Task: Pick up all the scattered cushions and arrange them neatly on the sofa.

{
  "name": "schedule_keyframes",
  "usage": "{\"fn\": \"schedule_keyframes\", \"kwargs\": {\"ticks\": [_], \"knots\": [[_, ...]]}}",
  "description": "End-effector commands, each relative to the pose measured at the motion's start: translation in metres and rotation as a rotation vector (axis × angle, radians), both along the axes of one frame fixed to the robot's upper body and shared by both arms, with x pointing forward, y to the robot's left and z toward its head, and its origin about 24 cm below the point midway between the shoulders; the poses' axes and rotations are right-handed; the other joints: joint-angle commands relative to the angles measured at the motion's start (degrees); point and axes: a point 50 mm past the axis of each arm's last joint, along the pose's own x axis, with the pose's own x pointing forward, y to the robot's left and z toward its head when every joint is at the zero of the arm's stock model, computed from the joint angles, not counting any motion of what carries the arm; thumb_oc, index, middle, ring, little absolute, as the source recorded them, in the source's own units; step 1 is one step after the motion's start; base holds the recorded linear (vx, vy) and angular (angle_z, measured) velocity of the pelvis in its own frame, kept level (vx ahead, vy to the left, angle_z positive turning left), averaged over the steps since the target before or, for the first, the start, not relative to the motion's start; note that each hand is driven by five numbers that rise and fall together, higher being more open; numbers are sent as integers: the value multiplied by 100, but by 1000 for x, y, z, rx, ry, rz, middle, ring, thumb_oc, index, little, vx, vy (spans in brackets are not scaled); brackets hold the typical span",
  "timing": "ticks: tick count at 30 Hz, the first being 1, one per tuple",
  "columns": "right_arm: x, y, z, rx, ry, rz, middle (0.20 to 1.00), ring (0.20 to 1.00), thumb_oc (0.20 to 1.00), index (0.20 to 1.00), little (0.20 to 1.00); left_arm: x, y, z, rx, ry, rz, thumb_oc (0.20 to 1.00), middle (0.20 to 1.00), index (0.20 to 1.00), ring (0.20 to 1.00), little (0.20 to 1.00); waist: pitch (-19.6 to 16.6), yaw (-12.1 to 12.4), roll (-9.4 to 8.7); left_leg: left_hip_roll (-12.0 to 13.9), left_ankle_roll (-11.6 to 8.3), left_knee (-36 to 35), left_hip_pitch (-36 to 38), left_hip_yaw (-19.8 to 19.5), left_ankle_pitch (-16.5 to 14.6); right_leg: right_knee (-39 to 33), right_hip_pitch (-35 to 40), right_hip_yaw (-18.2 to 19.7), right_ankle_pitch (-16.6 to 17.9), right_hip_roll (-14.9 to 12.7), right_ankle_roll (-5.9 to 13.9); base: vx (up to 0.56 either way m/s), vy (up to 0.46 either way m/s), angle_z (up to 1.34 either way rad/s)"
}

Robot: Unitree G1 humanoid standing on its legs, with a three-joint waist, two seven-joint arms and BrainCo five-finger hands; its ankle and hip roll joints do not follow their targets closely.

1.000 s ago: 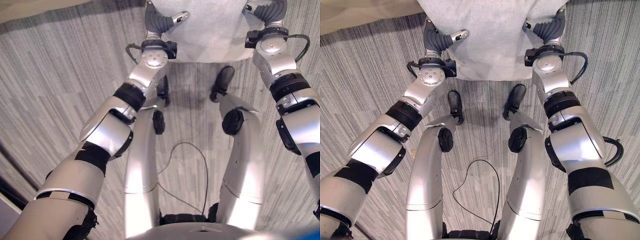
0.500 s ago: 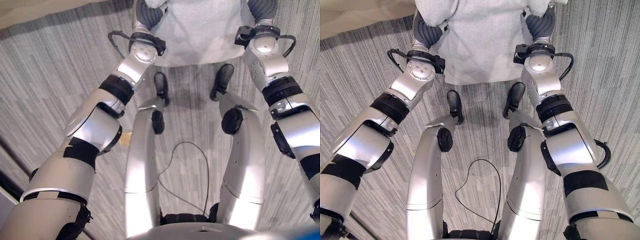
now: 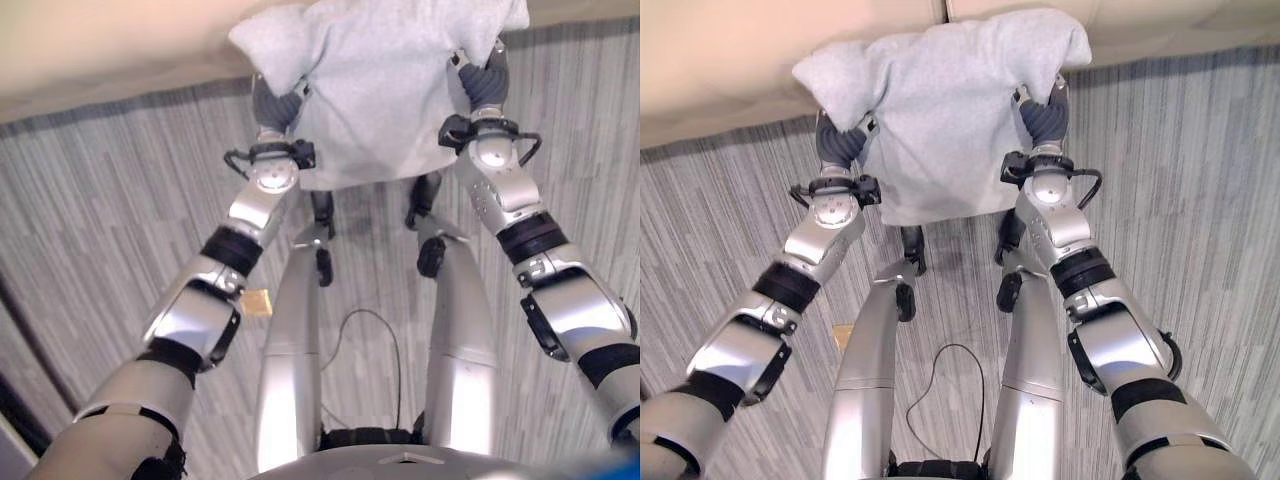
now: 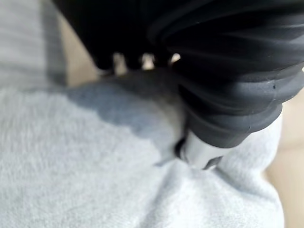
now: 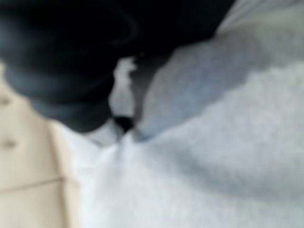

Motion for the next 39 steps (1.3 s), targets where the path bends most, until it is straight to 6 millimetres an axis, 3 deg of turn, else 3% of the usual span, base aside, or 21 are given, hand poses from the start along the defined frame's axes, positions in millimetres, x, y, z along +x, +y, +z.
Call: {"fn": "schedule_keyframes", "kwargs": {"ticks": [1,4,5,8,12,13,17,20,22,23,27,29,32,35,37,39], "knots": [[-46,86,35,-45,-326,393,200,200,200,200,200,-21,-44,25,-68,-207,-198,200,200,200,200,200,-730,124,79,-258,-250,-580,353,-805,92,-399,704,102,-258,22,923,25,20,10],[-50,83,11,-33,-273,399,200,200,200,200,200,-30,-38,12,-71,-201,-204,200,200,200,200,200,-790,214,54,-294,-243,-953,1193,-875,129,-883,1618,-59,-202,-20,904,19,31,10],[-50,82,3,-55,-251,394,200,200,200,200,200,-31,-35,6,-55,-187,-201,200,200,200,200,200,-798,240,42,-322,-226,-1086,1367,-882,321,-1116,1858,-157,6,-41,863,15,90,15],[-58,79,-28,-17,-169,425,200,200,200,200,200,-41,-27,-18,-60,-137,-199,200,200,200,200,200,-953,343,19,-333,-194,-1512,2451,-919,309,-1669,3071,-395,47,-46,879,68,63,14],[-63,79,-43,-6,-126,438,200,200,200,200,200,-45,-26,-34,-76,-88,-208,200,200,200,200,200,-1017,370,-14,-327,-188,-1647,3003,-908,267,-1967,3754,-492,69,-27,899,98,66,6],[-67,77,-56,1,-90,439,200,200,200,200,200,-50,-24,-45,-83,-60,-212,200,200,200,200,200,-1156,404,-41,-318,-182,-1749,3458,-872,198,-2189,4274,-587,89,-23,926,133,103,3],[-78,75,-81,22,-20,455,200,200,200,200,200,-60,-17,-65,-92,-4,-215,200,200,200,200,200,-1443,446,-95,-370,-140,-1924,4144,-828,67,-2513,5040,-653,131,-23,989,143,129,6],[-85,74,-98,-39,29,468,200,200,200,200,200,-67,-12,-80,-93,47,-221,200,200,200,200,200,-1679,468,-64,-475,20,-2135,4773,-792,-89,-2292,5404,-579,133,-115,1113,169,180,3],[-85,74,-99,-39,29,468,200,200,200,200,200,-67,-12,-80,-93,47,-221,200,200,200,200,200,-1665,472,-65,-478,22,-2142,4796,-786,-89,-2284,5417,-572,126,-120,1116,83,113,-1],[-88,74,-104,-33,51,474,200,200,200,200,200,-71,-11,-86,-89,65,-225,200,200,200,200,200,-1739,439,-58,-512,92,-2239,5030,-740,-153,-2059,5464,-470,316,-145,1207,99,140,-10],[-91,67,-109,-34,62,457,200,200,200,200,200,-75,-5,-92,-80,84,-221,200,200,200,200,200,-1850,415,29,-503,154,-2452,5452,-712,-206,-1652,5465,-169,307,78,1213,118,116,-16],[-91,60,-113,-29,75,440,200,200,200,200,200,-76,-3,-96,-92,95,-215,200,200,200,200,200,-1936,352,-8,-530,121,-2609,5640,-771,-199,-2144,5477,82,136,485,1085,156,-2,-19],[-90,53,-118,-21,98,426,200,200,200,200,200,-77,1,-101,-90,117,-210,200,200,200,200,200,-2090,359,-95,-521,66,-2855,5927,-805,-223,-3212,5600,-71,351,629,1054,219,-77,-13],[-92,43,-124,-30,118,404,200,200,200,200,200,-79,1,-110,-84,154,-220,200,200,200,200,200,-2203,245,-192,-520,6,-2840,6136,-938,-314,-3504,5734,290,430,844,1032,264,-115,8],[-93,35,-127,-40,125,378,200,200,200,200,200,-80,-3,-114,-86,164,-238,200,200,200,200,200,-2286,199,-206,-411,-156,-2660,6118,-972,-229,-3574,5938,302,411,909,974,247,-155,45],[-95,23,-130,-27,134,335,200,200,200,200,200,-81,-9,-118,-114,179,-264,200,200,200,200,200,-2303,50,-196,-159,-432,-2008,5832,-755,95,-3644,6144,62,320,926,842,164,-181,58]]}}
